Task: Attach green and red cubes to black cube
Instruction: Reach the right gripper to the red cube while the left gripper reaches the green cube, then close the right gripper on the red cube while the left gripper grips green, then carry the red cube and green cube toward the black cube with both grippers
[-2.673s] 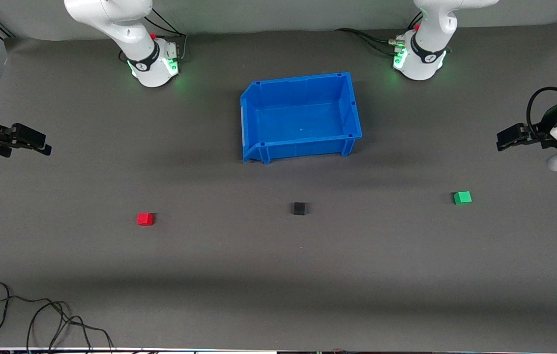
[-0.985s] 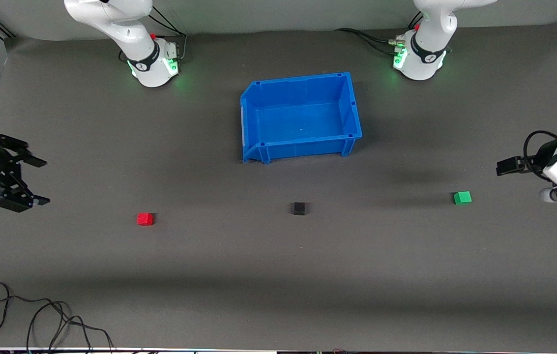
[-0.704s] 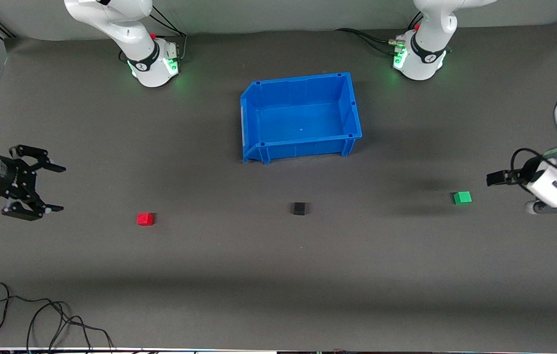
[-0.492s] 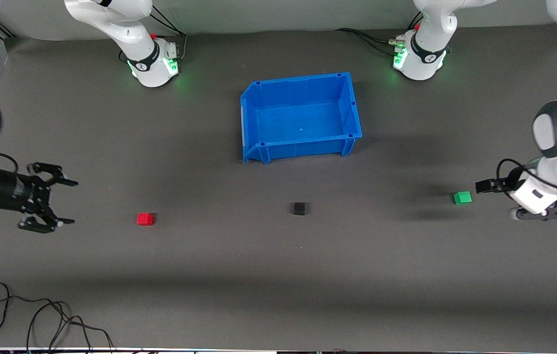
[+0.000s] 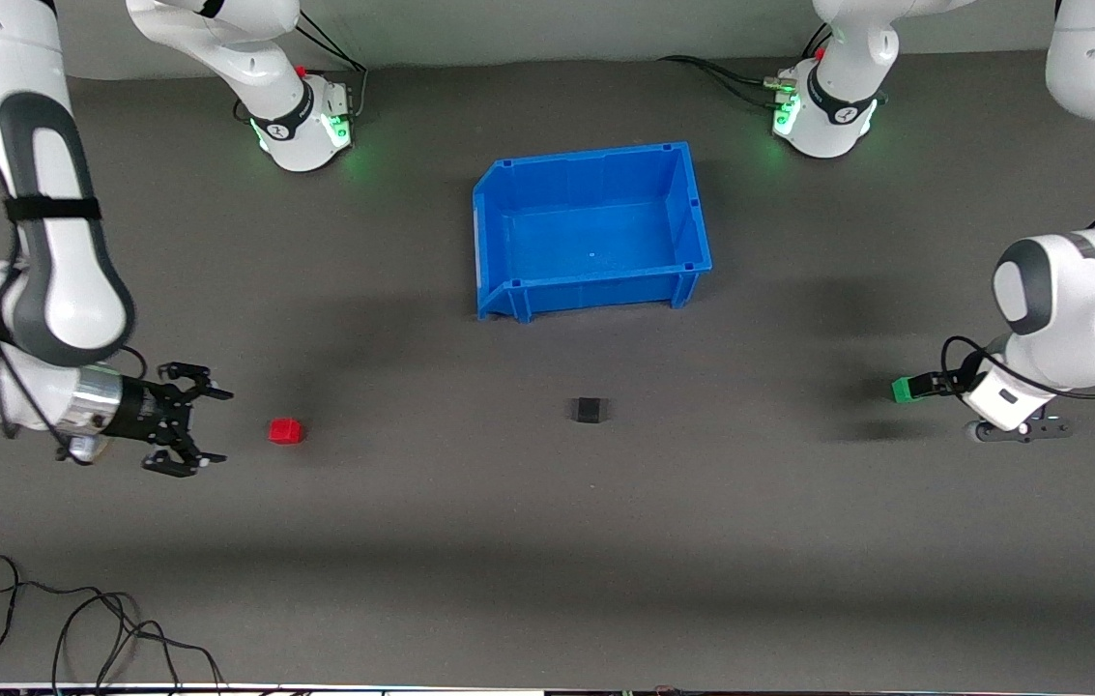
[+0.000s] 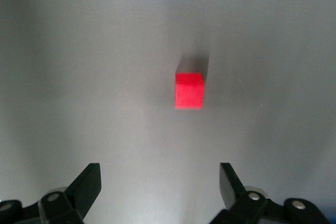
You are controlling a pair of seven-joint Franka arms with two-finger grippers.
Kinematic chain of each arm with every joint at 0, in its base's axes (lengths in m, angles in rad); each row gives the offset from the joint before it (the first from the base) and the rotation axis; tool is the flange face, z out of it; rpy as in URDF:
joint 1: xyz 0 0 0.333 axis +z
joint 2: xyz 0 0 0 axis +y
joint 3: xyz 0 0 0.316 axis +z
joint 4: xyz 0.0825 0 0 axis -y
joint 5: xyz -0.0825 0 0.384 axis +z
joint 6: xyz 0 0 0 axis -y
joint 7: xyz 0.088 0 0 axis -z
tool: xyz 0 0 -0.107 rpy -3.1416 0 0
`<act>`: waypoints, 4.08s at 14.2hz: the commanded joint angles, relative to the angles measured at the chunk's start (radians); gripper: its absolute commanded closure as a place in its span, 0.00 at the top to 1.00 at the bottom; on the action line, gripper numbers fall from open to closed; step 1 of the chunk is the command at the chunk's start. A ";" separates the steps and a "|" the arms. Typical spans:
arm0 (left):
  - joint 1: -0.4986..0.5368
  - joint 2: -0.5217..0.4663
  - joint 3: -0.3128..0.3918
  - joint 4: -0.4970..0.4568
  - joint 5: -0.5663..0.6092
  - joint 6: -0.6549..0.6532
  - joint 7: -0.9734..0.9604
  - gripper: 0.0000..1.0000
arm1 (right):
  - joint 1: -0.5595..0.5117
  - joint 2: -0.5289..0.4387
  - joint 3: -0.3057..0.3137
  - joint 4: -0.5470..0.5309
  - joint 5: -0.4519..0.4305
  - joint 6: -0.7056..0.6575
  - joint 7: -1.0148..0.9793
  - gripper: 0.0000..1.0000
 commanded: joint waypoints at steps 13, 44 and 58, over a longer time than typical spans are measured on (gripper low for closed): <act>-0.011 0.071 -0.005 -0.035 -0.005 0.116 -0.066 0.64 | 0.015 0.163 -0.003 -0.087 0.167 0.193 -0.231 1.00; -0.463 0.255 -0.065 0.304 -0.229 0.023 -1.569 0.00 | 0.372 0.169 -0.002 0.056 0.228 0.260 0.225 0.30; -0.567 0.324 -0.065 0.485 -0.230 0.017 -1.841 0.00 | 0.683 0.361 -0.002 0.241 0.222 0.481 0.674 0.30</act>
